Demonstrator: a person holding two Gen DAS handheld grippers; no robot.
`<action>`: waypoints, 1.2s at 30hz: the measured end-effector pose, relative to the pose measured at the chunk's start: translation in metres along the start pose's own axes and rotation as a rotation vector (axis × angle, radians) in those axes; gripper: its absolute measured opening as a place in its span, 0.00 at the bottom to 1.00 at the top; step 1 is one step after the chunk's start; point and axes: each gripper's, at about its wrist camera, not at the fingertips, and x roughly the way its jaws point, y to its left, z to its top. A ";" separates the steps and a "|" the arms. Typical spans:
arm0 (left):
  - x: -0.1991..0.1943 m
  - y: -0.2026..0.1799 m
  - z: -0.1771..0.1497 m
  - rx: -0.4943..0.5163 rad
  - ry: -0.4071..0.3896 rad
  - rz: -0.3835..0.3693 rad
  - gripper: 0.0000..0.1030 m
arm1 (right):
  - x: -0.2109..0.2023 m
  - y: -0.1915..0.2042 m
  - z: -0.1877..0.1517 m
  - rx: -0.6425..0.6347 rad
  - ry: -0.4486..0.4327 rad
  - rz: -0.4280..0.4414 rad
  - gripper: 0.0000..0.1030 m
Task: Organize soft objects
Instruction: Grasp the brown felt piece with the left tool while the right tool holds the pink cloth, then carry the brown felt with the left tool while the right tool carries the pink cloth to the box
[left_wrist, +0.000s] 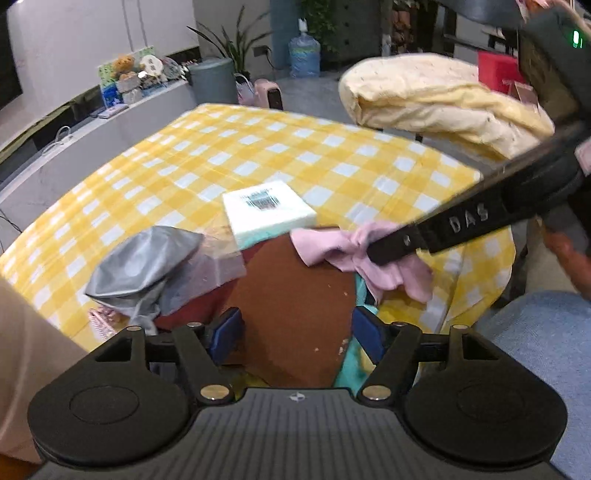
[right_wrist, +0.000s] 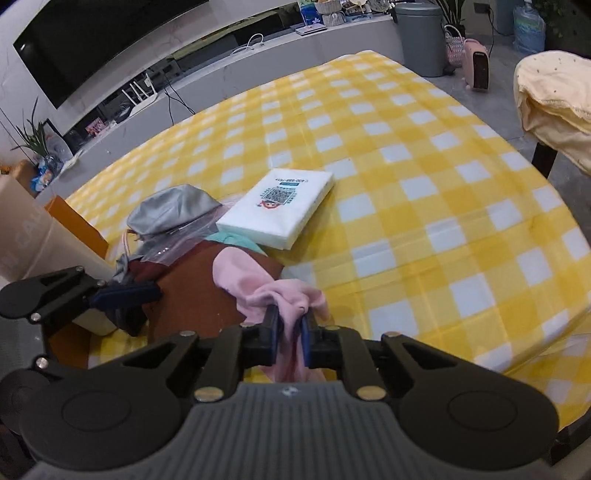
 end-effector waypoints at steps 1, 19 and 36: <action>0.002 -0.003 -0.001 0.007 0.011 0.002 0.81 | 0.002 0.000 0.001 0.000 0.003 -0.004 0.11; -0.003 0.009 0.008 -0.054 0.031 0.038 0.10 | 0.005 0.002 -0.003 -0.039 0.006 -0.113 0.12; -0.073 0.007 0.021 -0.153 -0.111 0.074 0.08 | -0.031 0.016 -0.016 -0.039 -0.096 -0.098 0.08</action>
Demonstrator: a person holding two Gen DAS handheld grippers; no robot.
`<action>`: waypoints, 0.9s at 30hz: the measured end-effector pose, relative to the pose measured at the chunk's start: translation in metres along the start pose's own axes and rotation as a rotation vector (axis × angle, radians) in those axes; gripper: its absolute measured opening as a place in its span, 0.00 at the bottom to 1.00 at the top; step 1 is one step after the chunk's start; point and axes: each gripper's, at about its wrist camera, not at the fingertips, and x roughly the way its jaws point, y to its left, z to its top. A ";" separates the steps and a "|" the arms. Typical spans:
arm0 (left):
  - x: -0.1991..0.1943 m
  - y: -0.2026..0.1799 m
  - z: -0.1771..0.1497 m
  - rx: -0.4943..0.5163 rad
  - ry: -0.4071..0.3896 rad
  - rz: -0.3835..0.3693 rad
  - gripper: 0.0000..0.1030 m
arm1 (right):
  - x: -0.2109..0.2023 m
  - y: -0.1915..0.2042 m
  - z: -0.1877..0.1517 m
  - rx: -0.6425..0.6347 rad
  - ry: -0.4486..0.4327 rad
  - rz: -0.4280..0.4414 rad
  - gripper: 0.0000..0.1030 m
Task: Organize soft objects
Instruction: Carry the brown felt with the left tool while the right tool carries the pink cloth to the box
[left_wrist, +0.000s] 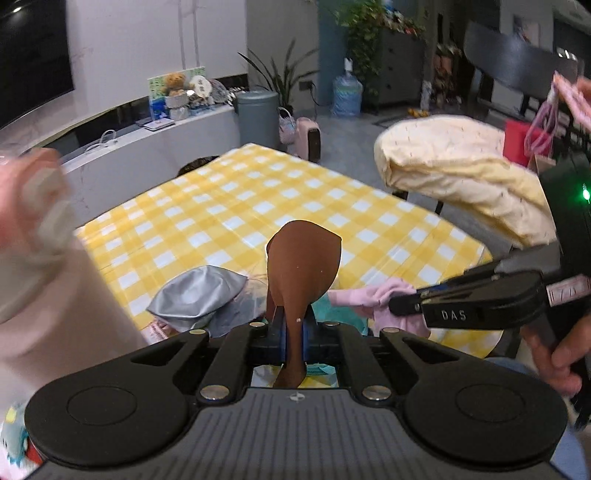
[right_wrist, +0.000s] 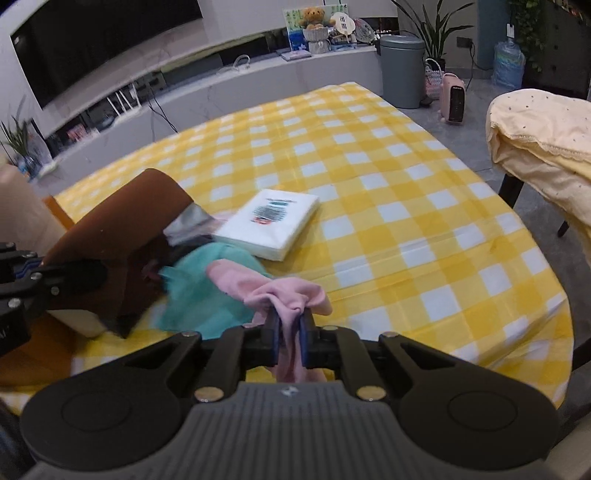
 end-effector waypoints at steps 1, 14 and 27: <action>-0.005 0.001 0.000 -0.012 -0.008 0.000 0.08 | -0.006 0.002 -0.001 0.000 -0.013 0.013 0.08; -0.082 0.014 -0.016 -0.130 -0.098 -0.017 0.08 | -0.075 0.041 -0.001 -0.008 -0.090 0.144 0.08; -0.169 0.064 -0.058 -0.241 -0.193 0.101 0.08 | -0.112 0.140 -0.011 -0.164 -0.087 0.325 0.08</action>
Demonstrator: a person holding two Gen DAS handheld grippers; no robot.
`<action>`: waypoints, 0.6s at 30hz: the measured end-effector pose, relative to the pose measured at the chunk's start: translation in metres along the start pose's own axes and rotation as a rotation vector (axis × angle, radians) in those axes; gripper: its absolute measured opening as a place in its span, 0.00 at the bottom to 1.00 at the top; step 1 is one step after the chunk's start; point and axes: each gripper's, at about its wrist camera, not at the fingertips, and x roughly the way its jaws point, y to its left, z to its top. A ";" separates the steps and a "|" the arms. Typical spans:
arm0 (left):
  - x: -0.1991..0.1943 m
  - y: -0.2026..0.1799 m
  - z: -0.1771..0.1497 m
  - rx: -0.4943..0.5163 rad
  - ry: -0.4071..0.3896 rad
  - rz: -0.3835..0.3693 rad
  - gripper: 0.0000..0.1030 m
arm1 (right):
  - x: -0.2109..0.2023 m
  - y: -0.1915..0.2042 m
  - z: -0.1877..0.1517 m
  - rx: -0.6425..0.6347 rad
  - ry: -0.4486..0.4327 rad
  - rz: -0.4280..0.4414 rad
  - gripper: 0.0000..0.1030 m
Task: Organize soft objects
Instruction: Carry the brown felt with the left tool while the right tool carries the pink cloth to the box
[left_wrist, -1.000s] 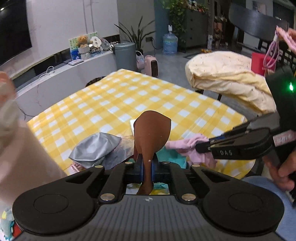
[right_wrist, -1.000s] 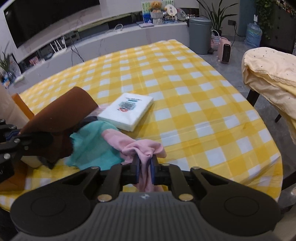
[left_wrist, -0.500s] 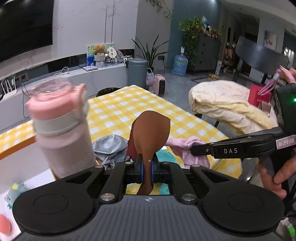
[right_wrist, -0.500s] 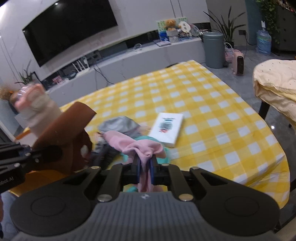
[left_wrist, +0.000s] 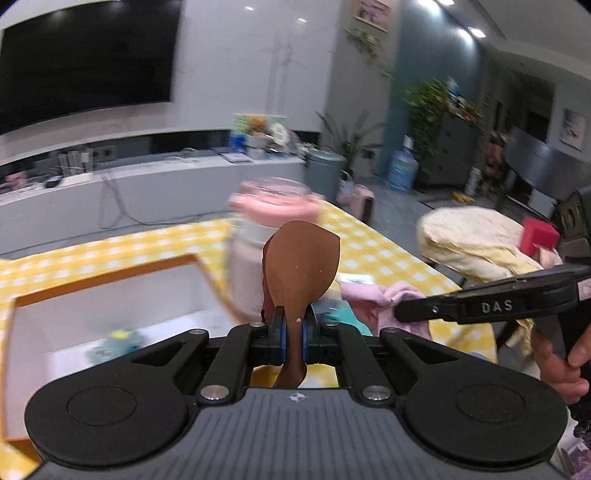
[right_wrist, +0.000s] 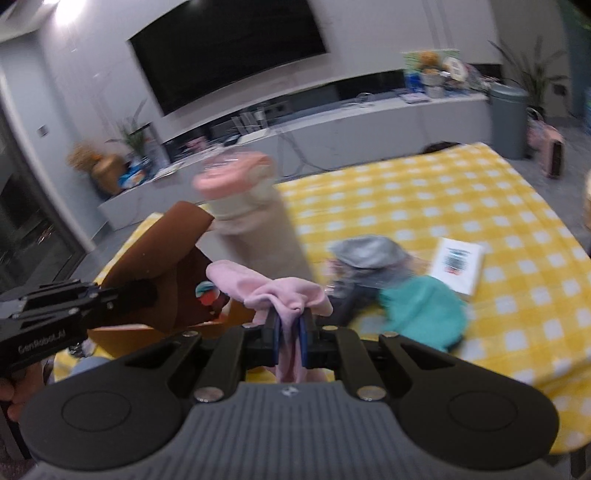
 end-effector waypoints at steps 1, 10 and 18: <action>-0.007 0.007 -0.001 -0.012 -0.011 0.020 0.08 | 0.004 0.011 0.003 -0.023 0.004 0.015 0.08; -0.038 0.075 -0.003 -0.143 -0.039 0.204 0.08 | 0.042 0.092 0.027 -0.196 0.015 0.109 0.08; -0.009 0.133 -0.013 -0.356 0.081 0.172 0.08 | 0.120 0.138 0.030 -0.301 0.135 0.058 0.08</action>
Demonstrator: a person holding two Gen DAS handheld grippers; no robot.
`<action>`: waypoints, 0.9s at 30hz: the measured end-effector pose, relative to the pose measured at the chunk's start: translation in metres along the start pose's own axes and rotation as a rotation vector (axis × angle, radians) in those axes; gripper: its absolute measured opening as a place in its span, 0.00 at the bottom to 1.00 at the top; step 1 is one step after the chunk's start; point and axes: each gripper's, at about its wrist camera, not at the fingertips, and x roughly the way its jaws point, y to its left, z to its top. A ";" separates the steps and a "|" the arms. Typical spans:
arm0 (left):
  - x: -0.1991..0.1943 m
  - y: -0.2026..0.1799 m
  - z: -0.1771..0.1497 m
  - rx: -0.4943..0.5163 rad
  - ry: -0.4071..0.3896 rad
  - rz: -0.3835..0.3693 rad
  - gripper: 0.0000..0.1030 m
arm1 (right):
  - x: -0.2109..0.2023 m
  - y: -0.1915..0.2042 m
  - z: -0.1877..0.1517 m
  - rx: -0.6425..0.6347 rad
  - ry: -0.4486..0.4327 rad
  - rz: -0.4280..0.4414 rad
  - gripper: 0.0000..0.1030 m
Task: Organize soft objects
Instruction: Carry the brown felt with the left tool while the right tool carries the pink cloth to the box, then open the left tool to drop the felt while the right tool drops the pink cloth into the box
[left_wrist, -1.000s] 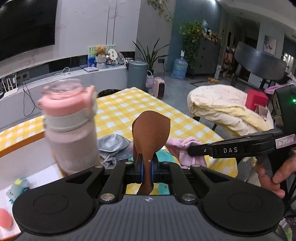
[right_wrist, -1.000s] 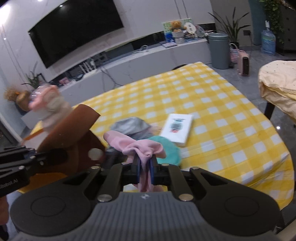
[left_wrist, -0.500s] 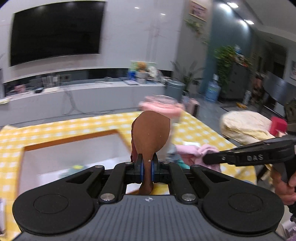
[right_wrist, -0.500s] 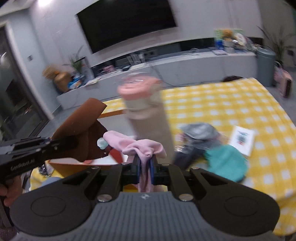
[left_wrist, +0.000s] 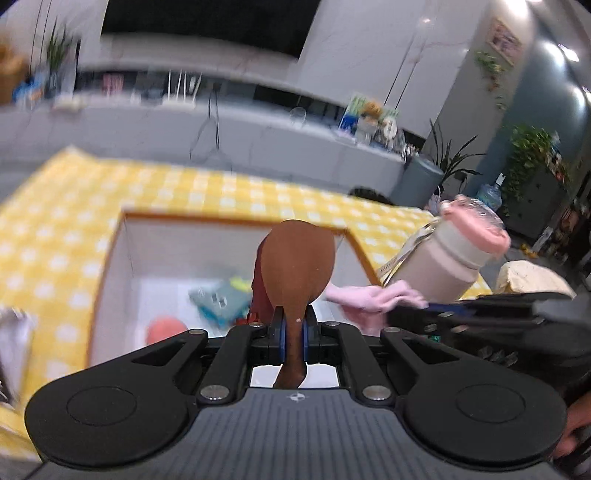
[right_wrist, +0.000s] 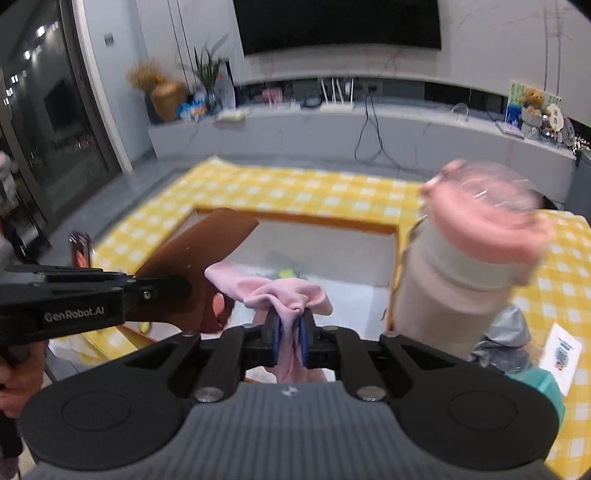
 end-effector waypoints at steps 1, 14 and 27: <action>0.007 0.006 0.001 -0.022 0.023 -0.015 0.09 | 0.009 0.003 0.001 -0.007 0.019 -0.007 0.08; 0.068 0.050 -0.001 -0.071 0.257 0.048 0.19 | 0.097 0.012 0.010 -0.047 0.213 -0.071 0.12; 0.067 0.050 -0.001 -0.082 0.282 0.070 0.62 | 0.102 0.012 0.002 -0.055 0.224 -0.044 0.39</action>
